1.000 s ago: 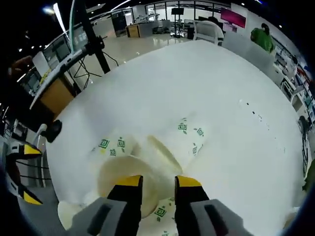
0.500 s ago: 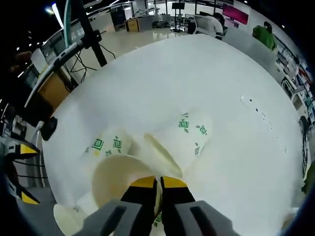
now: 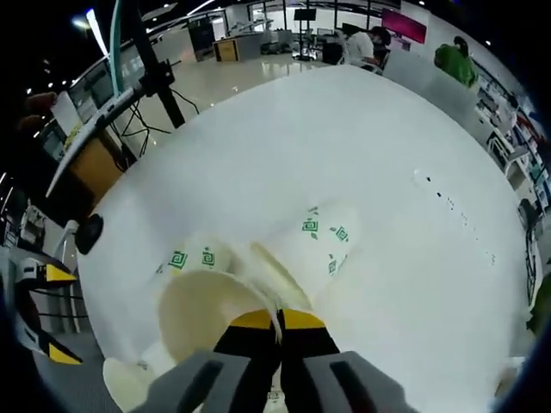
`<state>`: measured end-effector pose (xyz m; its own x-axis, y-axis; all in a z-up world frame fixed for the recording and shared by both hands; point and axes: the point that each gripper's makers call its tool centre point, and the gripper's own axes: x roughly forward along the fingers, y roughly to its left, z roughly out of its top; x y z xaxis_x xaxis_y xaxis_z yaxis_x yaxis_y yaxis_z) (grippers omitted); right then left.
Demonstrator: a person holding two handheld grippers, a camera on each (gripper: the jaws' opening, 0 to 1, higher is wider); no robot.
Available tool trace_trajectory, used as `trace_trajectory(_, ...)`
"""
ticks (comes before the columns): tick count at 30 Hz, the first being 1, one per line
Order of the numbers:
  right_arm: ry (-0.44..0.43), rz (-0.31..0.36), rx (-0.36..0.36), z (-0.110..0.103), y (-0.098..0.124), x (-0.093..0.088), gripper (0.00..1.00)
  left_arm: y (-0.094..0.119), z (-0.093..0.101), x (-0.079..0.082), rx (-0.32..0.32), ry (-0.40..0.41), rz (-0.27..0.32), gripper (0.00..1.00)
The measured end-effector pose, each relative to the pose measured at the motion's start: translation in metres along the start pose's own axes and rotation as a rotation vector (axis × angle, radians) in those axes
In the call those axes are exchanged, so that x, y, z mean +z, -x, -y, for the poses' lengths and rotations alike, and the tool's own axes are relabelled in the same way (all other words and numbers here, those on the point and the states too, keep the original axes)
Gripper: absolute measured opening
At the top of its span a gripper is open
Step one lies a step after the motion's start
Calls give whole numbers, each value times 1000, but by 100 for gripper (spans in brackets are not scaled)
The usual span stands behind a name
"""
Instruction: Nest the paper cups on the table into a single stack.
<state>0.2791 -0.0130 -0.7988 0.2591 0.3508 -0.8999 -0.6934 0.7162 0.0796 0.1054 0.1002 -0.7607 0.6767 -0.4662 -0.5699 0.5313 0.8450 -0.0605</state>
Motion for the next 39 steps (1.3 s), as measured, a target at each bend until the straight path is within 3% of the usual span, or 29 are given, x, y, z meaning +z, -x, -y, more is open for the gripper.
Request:
trace_trajectory(19, 4, 57, -10, 7, 26, 14, 0, 0, 0, -2, 1, -2, 2, 56)
trace_trajectory(26, -9, 83, -12, 10, 54, 12, 0, 3, 0, 0, 2, -5, 9, 56)
trace_trajectory(30, -4, 92, -12, 10, 53, 16, 0, 3, 1, 1, 1, -13, 10, 56)
trace_trajectory(39, 9, 84, 0, -2, 74, 6, 0, 5, 7, 4, -5, -20, 15, 56)
